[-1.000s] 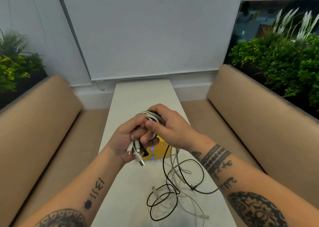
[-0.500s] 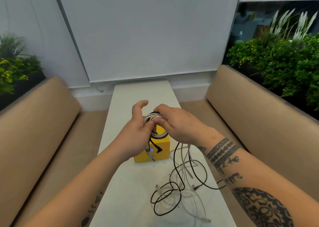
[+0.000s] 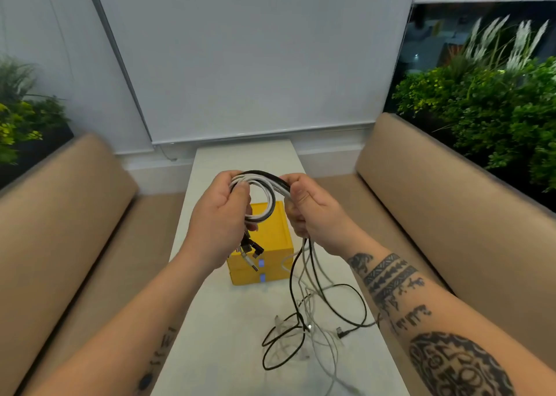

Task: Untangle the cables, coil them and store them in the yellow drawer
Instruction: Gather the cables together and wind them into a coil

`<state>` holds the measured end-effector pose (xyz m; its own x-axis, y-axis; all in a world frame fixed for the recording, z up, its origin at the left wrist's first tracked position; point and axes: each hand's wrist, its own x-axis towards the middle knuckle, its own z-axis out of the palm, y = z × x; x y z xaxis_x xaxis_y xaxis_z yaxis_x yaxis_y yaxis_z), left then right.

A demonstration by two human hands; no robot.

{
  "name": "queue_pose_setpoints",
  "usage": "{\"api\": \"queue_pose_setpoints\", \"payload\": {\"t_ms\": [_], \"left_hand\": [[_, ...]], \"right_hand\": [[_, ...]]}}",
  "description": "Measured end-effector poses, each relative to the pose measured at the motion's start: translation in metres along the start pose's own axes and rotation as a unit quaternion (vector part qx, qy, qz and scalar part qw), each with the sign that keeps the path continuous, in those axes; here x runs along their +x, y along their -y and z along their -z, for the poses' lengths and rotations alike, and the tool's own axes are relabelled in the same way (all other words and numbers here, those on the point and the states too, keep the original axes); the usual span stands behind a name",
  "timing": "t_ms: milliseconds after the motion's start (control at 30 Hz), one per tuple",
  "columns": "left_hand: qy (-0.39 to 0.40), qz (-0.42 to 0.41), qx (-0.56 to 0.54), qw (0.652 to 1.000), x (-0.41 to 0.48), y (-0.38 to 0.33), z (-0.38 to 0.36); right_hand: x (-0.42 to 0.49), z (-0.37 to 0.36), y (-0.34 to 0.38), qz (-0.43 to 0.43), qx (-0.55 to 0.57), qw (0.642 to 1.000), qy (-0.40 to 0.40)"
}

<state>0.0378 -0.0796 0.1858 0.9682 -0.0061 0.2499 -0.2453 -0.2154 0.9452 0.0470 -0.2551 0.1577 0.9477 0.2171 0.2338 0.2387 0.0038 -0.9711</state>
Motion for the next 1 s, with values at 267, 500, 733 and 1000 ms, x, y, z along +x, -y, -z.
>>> {"api": "queue_pose_setpoints", "payload": {"t_ms": [267, 500, 733, 1000], "left_hand": [[-0.142, -0.063, -0.045, 0.987, 0.0, 0.018, -0.027], [-0.126, -0.093, -0.031, 0.987, -0.004, 0.025, -0.028], [-0.164, 0.042, -0.044, 0.985, 0.003, 0.04, -0.049], [-0.191, 0.113, -0.112, 0.969, 0.014, 0.026, -0.063]], "right_hand": [[0.02, -0.026, 0.019, -0.35, 0.43, 0.832, -0.028], [0.011, -0.002, 0.023, -0.406, 0.26, 0.865, 0.139], [0.003, -0.036, -0.005, -0.217, 0.008, 0.974, -0.069], [-0.001, -0.045, -0.007, -0.134, 0.05, 0.985, -0.098]]}}
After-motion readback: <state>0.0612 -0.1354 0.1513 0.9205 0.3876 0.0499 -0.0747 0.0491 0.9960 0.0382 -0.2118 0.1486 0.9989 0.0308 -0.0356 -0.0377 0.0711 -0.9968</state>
